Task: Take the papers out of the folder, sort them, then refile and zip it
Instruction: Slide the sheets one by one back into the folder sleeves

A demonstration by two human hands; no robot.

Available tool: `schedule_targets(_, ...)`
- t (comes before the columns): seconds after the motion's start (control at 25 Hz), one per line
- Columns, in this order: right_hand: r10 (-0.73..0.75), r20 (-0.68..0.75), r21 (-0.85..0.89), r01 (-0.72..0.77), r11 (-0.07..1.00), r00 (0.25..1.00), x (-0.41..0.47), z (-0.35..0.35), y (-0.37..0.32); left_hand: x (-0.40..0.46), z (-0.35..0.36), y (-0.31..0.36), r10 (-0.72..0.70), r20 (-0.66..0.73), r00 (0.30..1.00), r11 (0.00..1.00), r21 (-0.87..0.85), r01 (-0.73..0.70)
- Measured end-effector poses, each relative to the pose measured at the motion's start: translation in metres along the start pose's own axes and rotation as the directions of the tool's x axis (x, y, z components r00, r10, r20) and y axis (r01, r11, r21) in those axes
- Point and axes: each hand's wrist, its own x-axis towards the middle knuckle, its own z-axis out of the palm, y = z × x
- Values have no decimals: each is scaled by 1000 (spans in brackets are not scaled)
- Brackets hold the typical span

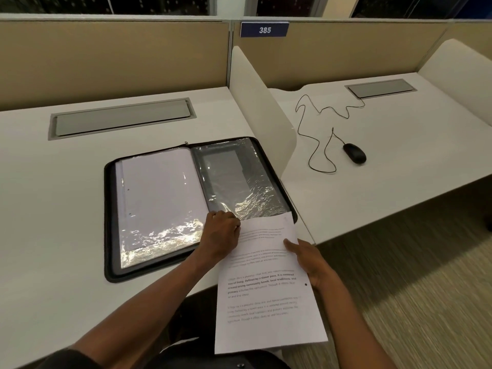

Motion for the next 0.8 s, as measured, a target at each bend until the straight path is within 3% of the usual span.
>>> schedule_targets(0.28,91,-35,-95,-94,991,995,19,2,1,5,17,4,51,-4,999,998,39,-51)
schedule_targets(0.64,-27,80,-197,42,979,996,21,-3,-14,25,19,22,57,20,998,995,77,-59)
schedule_targets(0.8,-63,46,-237,72,969,997,27,-5,-9,31,17,25,41,-4,999,998,42,-41)
